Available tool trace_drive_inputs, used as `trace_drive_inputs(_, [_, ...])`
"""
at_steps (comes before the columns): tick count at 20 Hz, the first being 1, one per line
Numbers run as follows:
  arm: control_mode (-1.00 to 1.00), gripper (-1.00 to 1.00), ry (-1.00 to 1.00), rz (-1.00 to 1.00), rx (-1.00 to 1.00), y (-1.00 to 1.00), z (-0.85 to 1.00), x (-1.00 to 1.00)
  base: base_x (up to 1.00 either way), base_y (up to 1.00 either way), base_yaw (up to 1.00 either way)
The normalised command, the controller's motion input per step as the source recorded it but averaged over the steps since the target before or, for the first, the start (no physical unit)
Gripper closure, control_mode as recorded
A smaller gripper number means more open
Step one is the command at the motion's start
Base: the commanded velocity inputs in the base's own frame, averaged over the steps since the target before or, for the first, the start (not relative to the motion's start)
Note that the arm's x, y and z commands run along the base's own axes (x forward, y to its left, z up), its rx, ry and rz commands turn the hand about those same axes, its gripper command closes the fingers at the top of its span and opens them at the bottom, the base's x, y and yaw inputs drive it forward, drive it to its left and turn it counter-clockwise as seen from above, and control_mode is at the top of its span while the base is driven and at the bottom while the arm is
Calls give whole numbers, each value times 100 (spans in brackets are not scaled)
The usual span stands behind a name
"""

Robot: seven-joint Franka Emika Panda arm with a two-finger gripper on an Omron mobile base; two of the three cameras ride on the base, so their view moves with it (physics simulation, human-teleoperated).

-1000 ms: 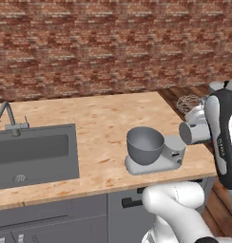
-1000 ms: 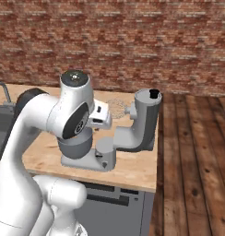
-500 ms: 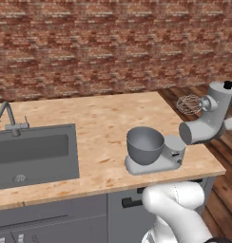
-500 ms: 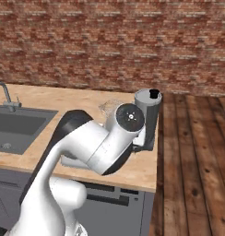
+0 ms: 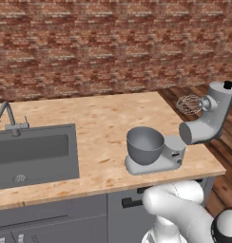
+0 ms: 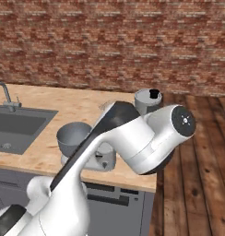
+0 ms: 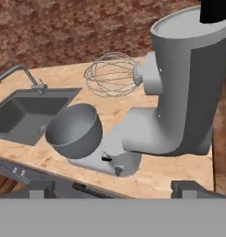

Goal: Close the stand mixer head.

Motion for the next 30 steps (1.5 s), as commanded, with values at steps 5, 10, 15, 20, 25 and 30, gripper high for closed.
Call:
trace_drive_inputs(5, [-100, -100, -11, 20, 0, -68, 3, 17, 0, 0, 0])
trace_drive_inputs(10, [-100, -100, -19, 20, 0, -41, 0, 50, 0, 0, 0])
trace_drive_inputs(15, [-100, -100, -19, 14, 0, -9, 0, 91, 0, 0, 0])
trace_drive_inputs(20, [-100, -100, -18, 13, 0, 3, 0, 95, 0, 0, 0])
trace_drive_inputs(25, [-100, -100, -22, 21, -8, 60, -11, 61, 0, 0, 0])
trace_drive_inputs(30, [-100, -100, -16, 41, -19, 100, -50, 40, 0, 0, 0])
